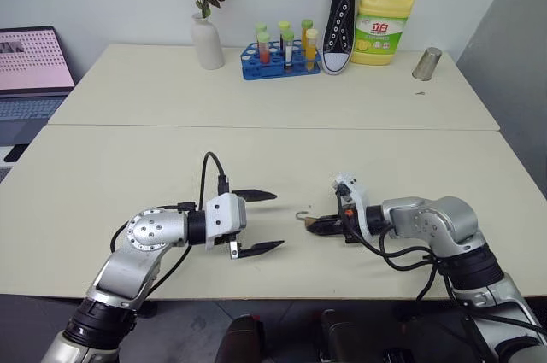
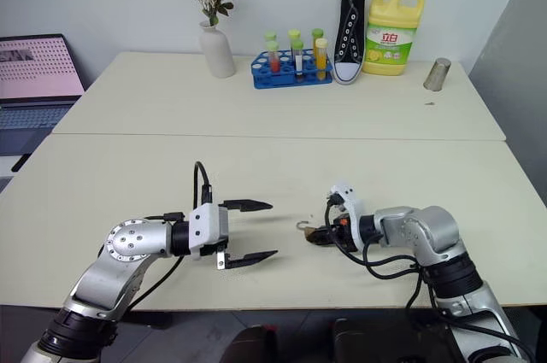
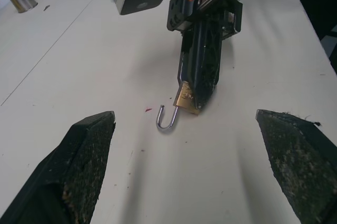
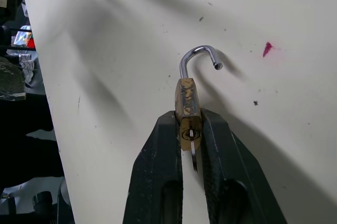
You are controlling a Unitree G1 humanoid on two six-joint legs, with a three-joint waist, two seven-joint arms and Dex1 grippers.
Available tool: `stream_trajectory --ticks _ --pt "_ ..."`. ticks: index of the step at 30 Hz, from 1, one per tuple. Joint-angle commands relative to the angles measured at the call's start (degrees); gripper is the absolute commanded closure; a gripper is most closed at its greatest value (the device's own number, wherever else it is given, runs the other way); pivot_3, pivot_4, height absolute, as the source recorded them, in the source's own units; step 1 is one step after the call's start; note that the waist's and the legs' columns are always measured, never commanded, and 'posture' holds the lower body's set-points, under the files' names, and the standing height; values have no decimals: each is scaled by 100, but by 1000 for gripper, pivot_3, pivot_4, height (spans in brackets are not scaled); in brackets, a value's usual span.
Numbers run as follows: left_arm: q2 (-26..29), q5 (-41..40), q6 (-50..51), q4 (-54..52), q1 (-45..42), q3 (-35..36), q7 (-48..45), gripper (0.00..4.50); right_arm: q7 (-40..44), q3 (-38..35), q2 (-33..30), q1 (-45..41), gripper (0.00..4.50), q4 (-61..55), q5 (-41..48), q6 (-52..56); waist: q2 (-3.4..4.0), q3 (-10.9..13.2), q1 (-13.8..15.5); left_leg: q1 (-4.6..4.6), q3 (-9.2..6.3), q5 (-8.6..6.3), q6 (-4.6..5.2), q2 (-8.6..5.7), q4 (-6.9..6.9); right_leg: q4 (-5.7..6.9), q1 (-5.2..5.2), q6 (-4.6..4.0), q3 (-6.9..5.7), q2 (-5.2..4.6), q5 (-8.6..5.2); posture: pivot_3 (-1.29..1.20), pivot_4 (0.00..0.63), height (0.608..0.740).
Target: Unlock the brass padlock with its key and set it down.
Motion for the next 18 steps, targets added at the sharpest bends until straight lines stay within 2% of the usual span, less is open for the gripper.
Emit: stream_trajectory --ticks 1,4,7,9,10,18 --pt "2 1 3 -165 -43 11 13 0 111 9 -176 15 3016 -122 -47 65 0 0 0 0 0 0 0 0 0 0 0 0 0 0 0 0 150 740" --pt "-49 -14 124 -203 -48 15 110 0 209 66 -444 126 1994 -353 -183 -71 0 0 8 0 -1 0 0 -1 1 0 1 0 -1 0 0 0 150 740" --pt "-123 -36 410 -296 -47 59 315 0 433 392 -950 283 991 -769 -557 -641 -1 0 27 0 -2 0 0 -7 4 -1 4 2 -4 0 0 0 150 740" --pt "-93 31 668 -383 -8 53 446 0 453 316 -1187 469 230 -1118 -643 -953 -2 -1 27 0 -1 0 0 -8 5 -4 6 2 -4 0 0 0 150 740" --pt "-75 56 771 -420 7 46 493 0 462 257 -1254 538 24 -1233 -649 -1047 -2 -1 26 0 -2 0 0 -8 4 -5 6 2 -3 -1 0 0 150 740" --pt "146 -30 973 -573 22 -11 204 0 742 -319 -1809 1161 24 -2219 -789 -2113 -1 1 6 1 -2 0 0 0 1 -4 2 2 -2 0 0 0 150 740"
